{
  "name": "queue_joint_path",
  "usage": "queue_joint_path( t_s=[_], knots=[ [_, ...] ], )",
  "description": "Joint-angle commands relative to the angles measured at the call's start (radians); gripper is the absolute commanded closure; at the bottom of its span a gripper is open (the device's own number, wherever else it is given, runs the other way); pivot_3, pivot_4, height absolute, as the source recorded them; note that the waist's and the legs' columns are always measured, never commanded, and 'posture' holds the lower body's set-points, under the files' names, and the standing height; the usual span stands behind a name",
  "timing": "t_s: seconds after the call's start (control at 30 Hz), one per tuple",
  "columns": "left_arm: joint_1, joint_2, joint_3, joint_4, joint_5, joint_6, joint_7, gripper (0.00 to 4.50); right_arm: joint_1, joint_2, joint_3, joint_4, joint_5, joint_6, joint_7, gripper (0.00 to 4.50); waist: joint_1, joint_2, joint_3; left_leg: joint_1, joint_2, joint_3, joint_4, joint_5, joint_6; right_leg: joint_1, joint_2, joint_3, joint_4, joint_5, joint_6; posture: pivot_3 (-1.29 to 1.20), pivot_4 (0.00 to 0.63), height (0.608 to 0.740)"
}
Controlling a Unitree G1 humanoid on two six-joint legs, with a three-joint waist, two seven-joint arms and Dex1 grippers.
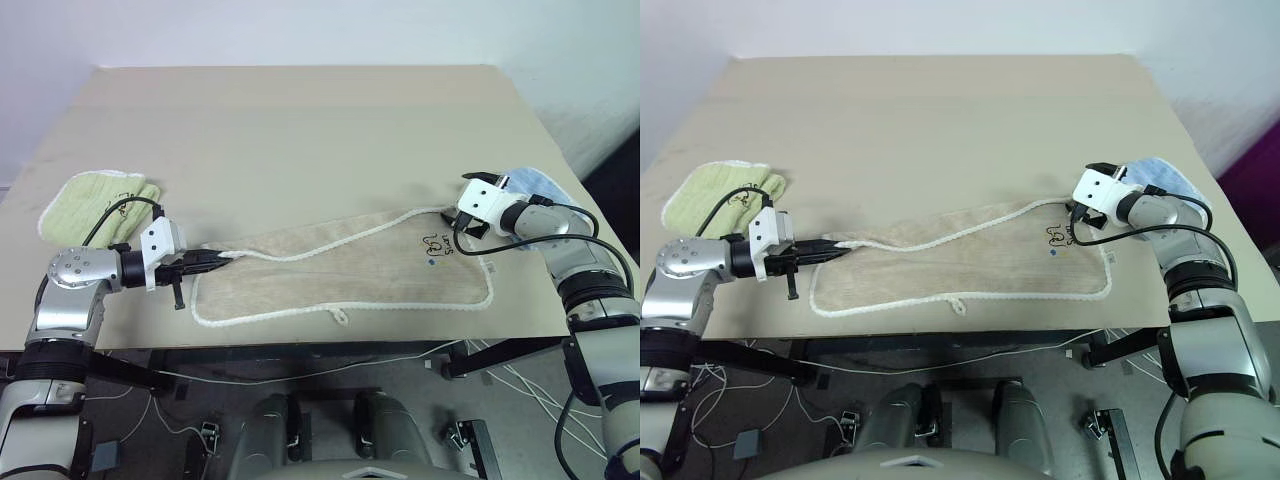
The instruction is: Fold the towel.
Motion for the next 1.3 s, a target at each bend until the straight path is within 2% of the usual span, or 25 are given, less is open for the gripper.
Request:
queue_joint_path(
  t_s=[0.03,0.33,0.37,0.4,0.57,0.73,0.83,0.9,1.07,1.23,1.3],
  knots=[
    [0.004,0.014,0.03,-0.044,-0.011,0.004,0.01,4.5,-0.041,-0.005,0.011,0.029,-0.021,-0.043,-0.005,0.9,0.0,0.0,0.0,0.0,0.0,0.0,0.0,0.0,0.0,0.0,0.0,0.0,0.0,0.0,0.0,0.0,0.15,0.74],
    [0.014,0.01,0.033,-0.054,-0.006,0.008,0.026,4.5,-0.037,0.0,0.011,0.047,-0.016,-0.069,0.018,4.05,0.0,0.0,0.0,0.0,0.0,0.0,0.0,0.0,0.0,0.0,0.0,0.0,0.0,0.0,0.0,0.0,0.15,0.74],
    [0.014,0.009,0.033,-0.054,-0.006,0.008,0.027,4.5,-0.036,0.0,0.011,0.047,-0.016,-0.07,0.018,4.36,0.0,0.0,0.0,0.0,0.0,0.0,0.0,0.0,0.0,0.0,0.0,0.0,0.0,0.0,0.0,0.0,0.15,0.74],
    [0.013,0.008,0.032,-0.053,-0.005,0.007,0.028,4.5,-0.035,0.0,0.011,0.048,-0.016,-0.07,0.019,4.48,0.0,0.0,0.0,0.0,0.0,0.0,0.0,0.0,0.0,0.0,0.0,0.0,0.0,0.0,0.0,0.0,0.15,0.74],
    [0.009,0.004,0.033,-0.046,-0.006,0.004,0.034,4.5,-0.032,-0.002,0.008,0.045,-0.015,-0.071,0.015,4.48,0.0,0.0,0.0,0.0,0.0,0.0,0.0,0.0,0.0,0.0,0.0,0.0,0.0,0.0,0.0,0.0,0.15,0.74],
    [-0.11,-0.037,0.104,0.083,0.026,-0.028,0.236,4.5,-0.061,-0.008,-0.013,0.021,0.001,-0.063,-0.003,4.48,0.003,0.0,0.0,0.0,0.0,0.0,0.0,0.0,0.0,0.0,0.0,0.0,0.0,0.0,0.0,0.0,0.15,0.74],
    [-0.254,-0.05,0.129,0.238,0.052,-0.026,0.36,4.5,-0.127,-0.001,-0.031,0.029,0.014,-0.052,-0.025,4.48,0.0,0.001,0.0,0.0,0.0,0.0,0.0,0.0,0.0,0.001,0.0,0.0,0.0,0.0,0.0,0.0,0.15,0.74],
    [-0.314,-0.056,0.132,0.306,0.063,-0.045,0.387,4.5,-0.16,0.005,-0.034,0.042,0.016,-0.046,-0.043,4.48,-0.001,0.001,0.0,0.0,0.0,0.0,0.0,0.0,0.0,0.0,0.0,0.0,0.0,0.0,0.0,0.0,0.15,0.74],
    [-0.655,-0.057,0.124,0.623,0.169,-0.104,0.655,4.5,-0.37,0.012,-0.035,0.111,-0.017,-0.014,-0.168,4.48,-0.001,0.0,0.002,0.0,0.0,0.003,0.0,0.001,-0.001,0.001,0.001,0.0,0.0,0.0,0.001,0.0,0.15,0.74],
    [-0.778,-0.024,0.157,0.702,0.153,-0.154,0.661,4.5,-0.448,-0.005,-0.094,0.078,0.061,-0.037,-0.117,4.48,-0.001,0.0,0.002,0.0,0.0,0.004,-0.002,0.001,-0.001,0.001,0.001,0.0,-0.001,-0.001,0.001,0.0,0.15,0.74],
    [-0.749,0.008,0.193,0.656,0.094,-0.109,0.556,4.5,-0.389,-0.02,-0.137,-0.033,0.162,-0.029,0.033,4.48,-0.004,0.0,0.002,0.0,0.0,0.005,-0.003,0.001,-0.001,0.001,0.001,0.0,-0.001,-0.001,0.002,0.0,0.15,0.74]
  ],
)
